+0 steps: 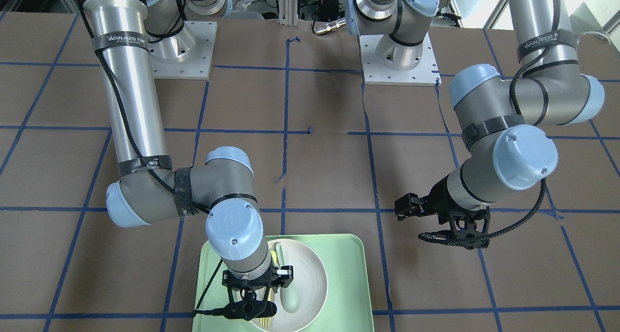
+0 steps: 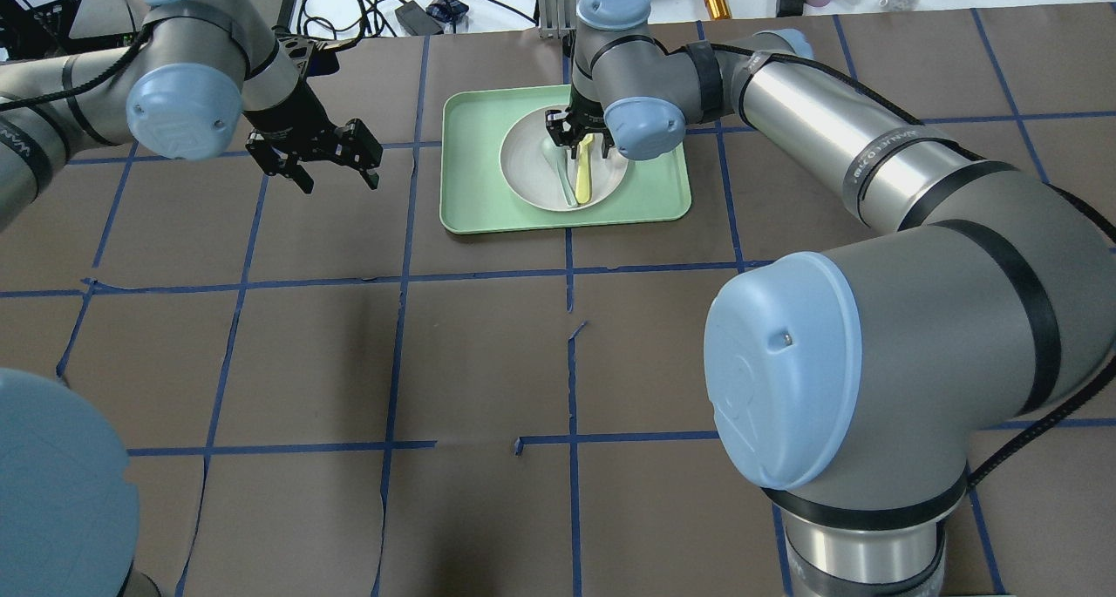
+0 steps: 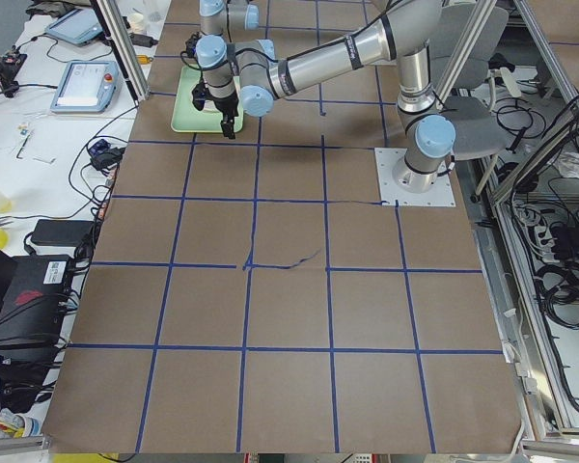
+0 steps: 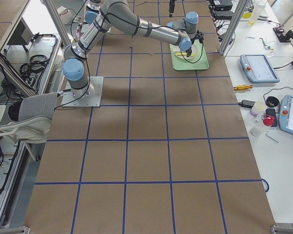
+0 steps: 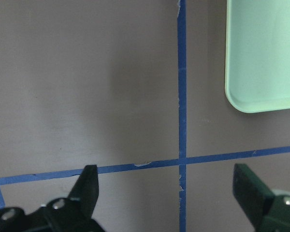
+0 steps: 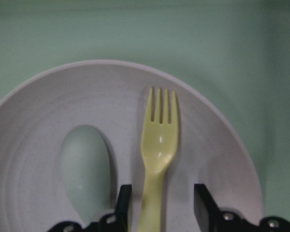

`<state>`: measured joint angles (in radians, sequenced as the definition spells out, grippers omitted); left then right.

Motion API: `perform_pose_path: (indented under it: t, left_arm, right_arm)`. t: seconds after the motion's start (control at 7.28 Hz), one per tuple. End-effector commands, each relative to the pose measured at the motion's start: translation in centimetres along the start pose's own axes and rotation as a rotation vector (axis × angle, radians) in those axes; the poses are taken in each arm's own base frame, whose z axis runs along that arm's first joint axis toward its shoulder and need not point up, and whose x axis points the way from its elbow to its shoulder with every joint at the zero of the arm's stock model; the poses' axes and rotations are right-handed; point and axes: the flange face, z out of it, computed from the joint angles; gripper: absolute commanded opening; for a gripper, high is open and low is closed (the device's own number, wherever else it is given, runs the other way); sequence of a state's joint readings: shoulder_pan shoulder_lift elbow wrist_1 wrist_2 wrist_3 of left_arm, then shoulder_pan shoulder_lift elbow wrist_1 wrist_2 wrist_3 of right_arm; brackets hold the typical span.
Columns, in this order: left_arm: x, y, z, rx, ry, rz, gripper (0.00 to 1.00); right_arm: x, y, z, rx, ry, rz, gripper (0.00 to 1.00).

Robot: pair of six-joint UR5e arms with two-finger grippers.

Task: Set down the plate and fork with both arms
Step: 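Grasp the yellow fork on the plate with the right gripper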

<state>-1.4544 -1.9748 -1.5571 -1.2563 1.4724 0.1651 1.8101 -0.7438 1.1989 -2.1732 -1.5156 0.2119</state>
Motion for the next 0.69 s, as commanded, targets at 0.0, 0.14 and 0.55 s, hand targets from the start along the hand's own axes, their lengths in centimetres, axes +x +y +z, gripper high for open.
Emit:
perform_pose_path:
  t: [0.0, 0.14, 0.55]
  left_arm:
    - [-0.01, 0.03, -0.13, 0.002, -0.002, 0.001, 1.0]
    - [0.02, 0.06, -0.23, 0.004, -0.001, 0.001, 1.0]
    - [0.01, 0.14, -0.23, 0.002, -0.002, 0.001, 1.0]
  right_arm:
    - [0.04, 0.07, 0.5, -0.007, 0.002, -0.001, 0.52]
    - [0.06, 0.1, 0.73, -0.01, 0.002, -0.003, 0.51]
    - [0.06, 0.14, 0.35, -0.013, 0.004, -0.001, 0.0]
